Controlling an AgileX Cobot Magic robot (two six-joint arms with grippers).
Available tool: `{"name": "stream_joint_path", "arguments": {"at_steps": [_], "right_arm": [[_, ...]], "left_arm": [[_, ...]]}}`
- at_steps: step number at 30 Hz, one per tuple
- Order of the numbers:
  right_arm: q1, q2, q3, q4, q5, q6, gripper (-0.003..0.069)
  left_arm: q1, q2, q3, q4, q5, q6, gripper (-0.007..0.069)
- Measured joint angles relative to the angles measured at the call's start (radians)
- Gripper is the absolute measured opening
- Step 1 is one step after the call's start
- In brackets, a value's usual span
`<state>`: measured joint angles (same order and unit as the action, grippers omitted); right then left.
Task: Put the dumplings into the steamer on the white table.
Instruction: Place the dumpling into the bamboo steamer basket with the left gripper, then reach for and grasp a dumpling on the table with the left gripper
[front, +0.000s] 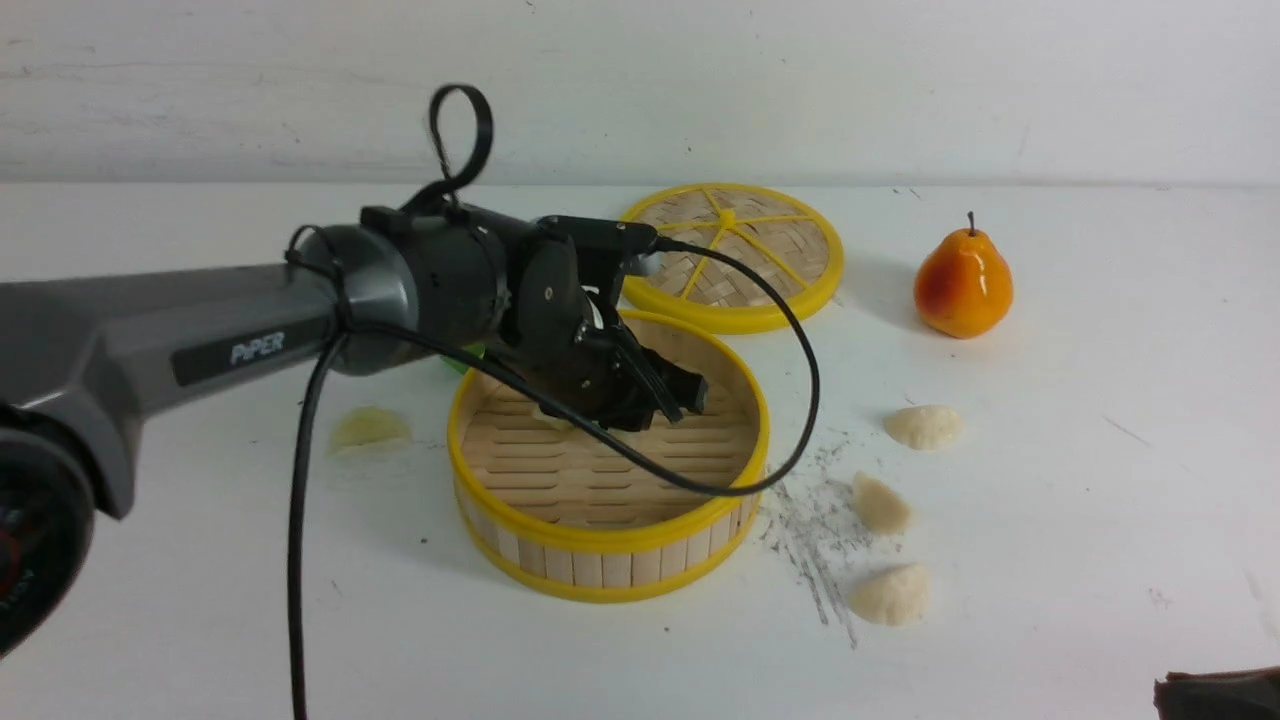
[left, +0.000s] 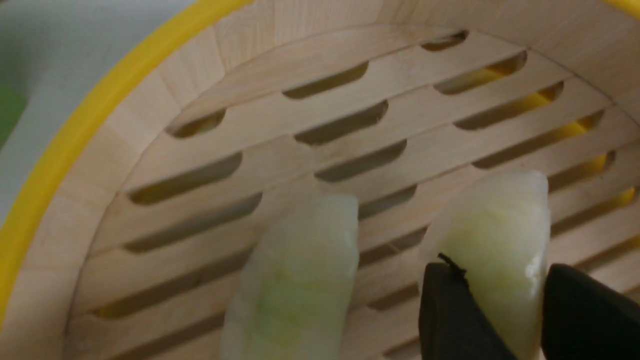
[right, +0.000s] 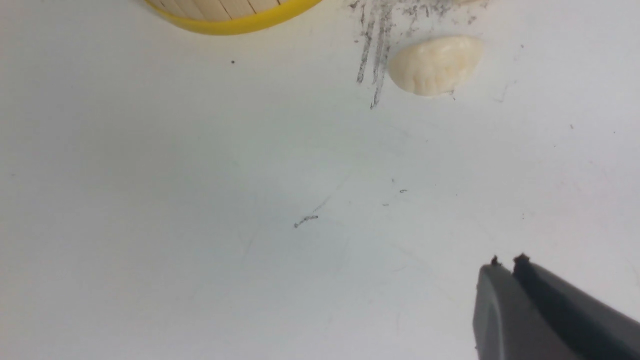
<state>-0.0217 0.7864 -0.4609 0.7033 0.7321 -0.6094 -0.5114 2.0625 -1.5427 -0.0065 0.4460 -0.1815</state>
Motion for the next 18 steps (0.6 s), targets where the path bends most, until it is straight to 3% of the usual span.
{"name": "stream_joint_path", "arguments": {"at_steps": [5,12,18], "right_arm": [[0.000,0.000,0.000,0.000,0.003,0.000,0.0035],[0.000,0.000,0.000,0.000,0.003,0.000,0.0041],[0.000,0.000,0.000,0.000,0.003,0.000,0.0043]], "left_arm": [[-0.001,0.016,-0.003,0.023,-0.073,0.000,0.0239],[-0.002,-0.016,-0.003,0.045,0.009,0.000,0.0388],[0.012,-0.175,-0.003,0.283,0.142,0.000,0.0395]]}}
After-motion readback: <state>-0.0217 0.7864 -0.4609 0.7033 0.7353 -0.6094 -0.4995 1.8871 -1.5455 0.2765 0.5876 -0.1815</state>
